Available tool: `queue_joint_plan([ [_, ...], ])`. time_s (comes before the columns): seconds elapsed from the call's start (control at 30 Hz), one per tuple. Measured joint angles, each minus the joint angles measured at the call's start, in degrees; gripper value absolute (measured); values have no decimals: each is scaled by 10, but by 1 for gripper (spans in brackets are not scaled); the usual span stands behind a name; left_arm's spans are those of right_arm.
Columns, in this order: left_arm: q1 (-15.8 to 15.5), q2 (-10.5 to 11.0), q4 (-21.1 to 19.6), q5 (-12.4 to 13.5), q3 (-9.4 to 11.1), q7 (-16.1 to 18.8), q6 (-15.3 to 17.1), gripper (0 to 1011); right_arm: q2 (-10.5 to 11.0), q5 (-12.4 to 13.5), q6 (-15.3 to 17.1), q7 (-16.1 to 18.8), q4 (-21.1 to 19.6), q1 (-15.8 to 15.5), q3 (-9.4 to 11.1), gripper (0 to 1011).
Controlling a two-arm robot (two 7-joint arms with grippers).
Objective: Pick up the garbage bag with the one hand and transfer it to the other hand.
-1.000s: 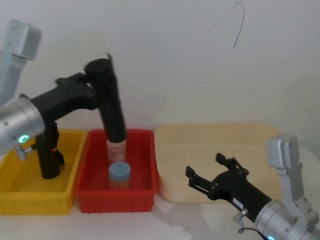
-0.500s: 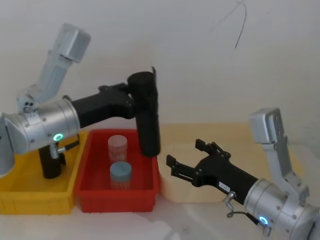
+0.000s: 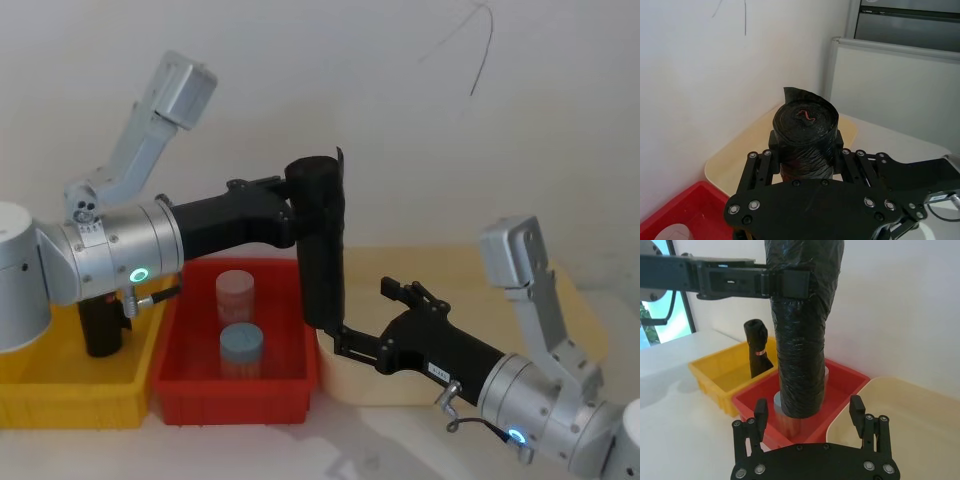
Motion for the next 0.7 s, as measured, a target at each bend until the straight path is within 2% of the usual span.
queue_joint_plan([
  [0.4, -6, -2, 4, -2, 8, -7, 4, 546, -4, -9, -15, -6, 23, 12, -9, 1000],
  [0.7, -8, -2, 6, -2, 10, -9, 5, 547, -19, 15, 8, -13, 29, 22, -6, 1000],
])
